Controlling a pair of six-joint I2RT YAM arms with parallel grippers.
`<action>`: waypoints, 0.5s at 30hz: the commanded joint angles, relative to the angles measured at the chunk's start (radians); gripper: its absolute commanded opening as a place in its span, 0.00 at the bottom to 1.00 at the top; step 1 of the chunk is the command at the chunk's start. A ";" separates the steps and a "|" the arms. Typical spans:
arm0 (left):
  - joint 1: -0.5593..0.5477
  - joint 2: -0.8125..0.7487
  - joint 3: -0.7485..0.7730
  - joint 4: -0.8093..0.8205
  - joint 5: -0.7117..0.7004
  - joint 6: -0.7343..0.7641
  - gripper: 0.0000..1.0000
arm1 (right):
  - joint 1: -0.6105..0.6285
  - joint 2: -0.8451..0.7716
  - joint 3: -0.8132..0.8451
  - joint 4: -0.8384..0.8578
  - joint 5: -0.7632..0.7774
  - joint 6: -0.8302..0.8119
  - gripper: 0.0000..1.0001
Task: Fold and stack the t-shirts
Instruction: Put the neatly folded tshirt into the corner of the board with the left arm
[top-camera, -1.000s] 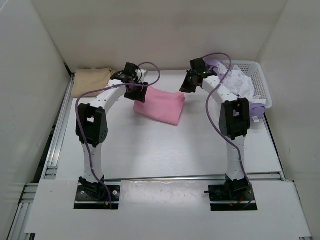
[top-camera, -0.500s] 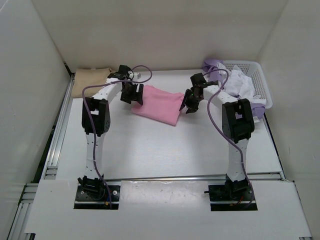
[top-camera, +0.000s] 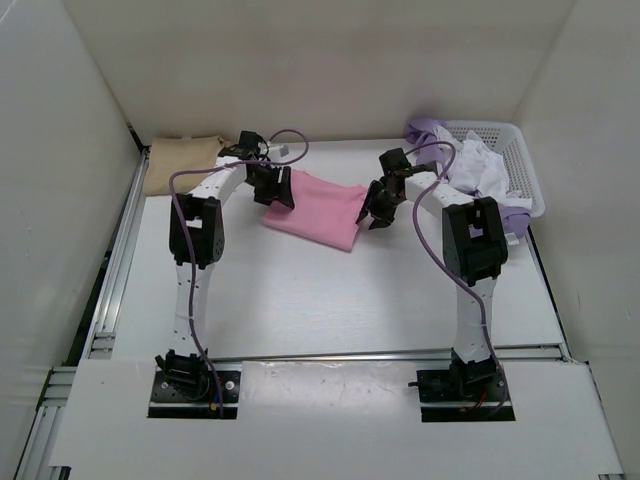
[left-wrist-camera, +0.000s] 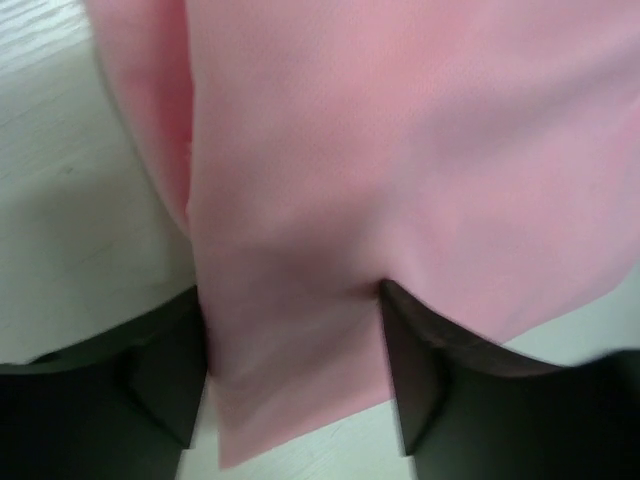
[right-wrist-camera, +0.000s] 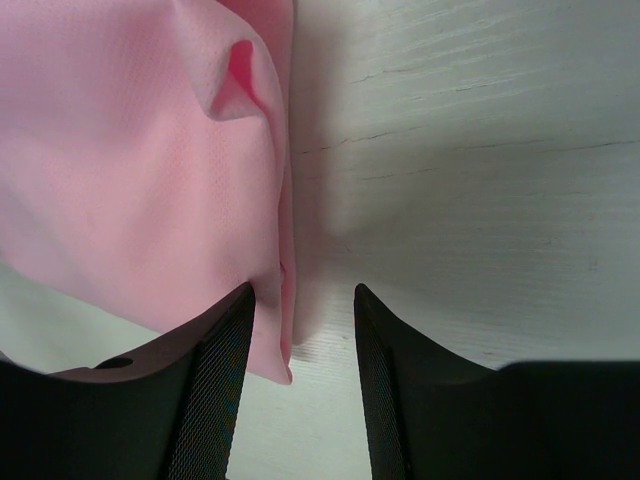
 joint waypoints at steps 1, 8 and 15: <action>-0.008 0.112 -0.009 -0.066 0.124 0.007 0.69 | 0.006 -0.032 -0.010 0.012 -0.014 0.008 0.49; 0.014 0.170 0.011 -0.098 0.476 0.007 0.10 | 0.006 -0.165 -0.062 -0.006 0.070 -0.001 0.49; 0.095 -0.034 0.000 -0.108 0.156 0.007 0.10 | -0.024 -0.429 -0.216 -0.038 0.217 -0.028 0.49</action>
